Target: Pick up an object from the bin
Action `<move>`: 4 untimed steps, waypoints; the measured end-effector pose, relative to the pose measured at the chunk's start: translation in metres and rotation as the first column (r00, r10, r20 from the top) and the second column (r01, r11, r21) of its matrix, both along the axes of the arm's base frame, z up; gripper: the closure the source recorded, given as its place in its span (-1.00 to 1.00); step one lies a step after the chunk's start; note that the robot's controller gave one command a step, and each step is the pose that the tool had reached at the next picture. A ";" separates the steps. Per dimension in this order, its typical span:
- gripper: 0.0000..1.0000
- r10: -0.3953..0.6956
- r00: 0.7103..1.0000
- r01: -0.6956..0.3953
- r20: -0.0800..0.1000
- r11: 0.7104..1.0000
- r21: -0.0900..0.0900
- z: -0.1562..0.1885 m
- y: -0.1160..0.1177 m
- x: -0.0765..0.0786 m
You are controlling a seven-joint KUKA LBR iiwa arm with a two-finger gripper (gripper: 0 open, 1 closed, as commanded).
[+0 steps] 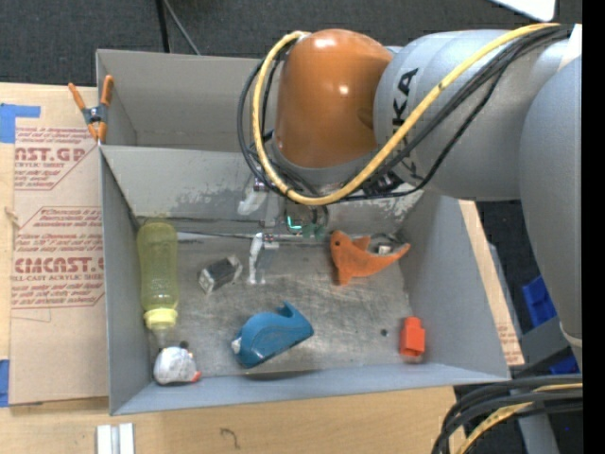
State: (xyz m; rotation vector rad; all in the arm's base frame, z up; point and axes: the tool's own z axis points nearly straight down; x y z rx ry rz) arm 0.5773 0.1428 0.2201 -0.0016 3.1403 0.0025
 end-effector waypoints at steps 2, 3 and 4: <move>1.00 0.205 0.978 -0.206 0.035 0.979 0.001 -0.138 -0.012 0.008; -1.00 0.208 0.978 -0.208 0.013 0.978 0.002 -0.141 -0.011 0.002; 1.00 0.204 0.978 -0.204 0.043 0.979 0.003 -0.138 -0.011 0.009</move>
Offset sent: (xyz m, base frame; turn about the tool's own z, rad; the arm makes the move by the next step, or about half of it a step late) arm -0.0026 -0.0146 -0.1501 -0.2079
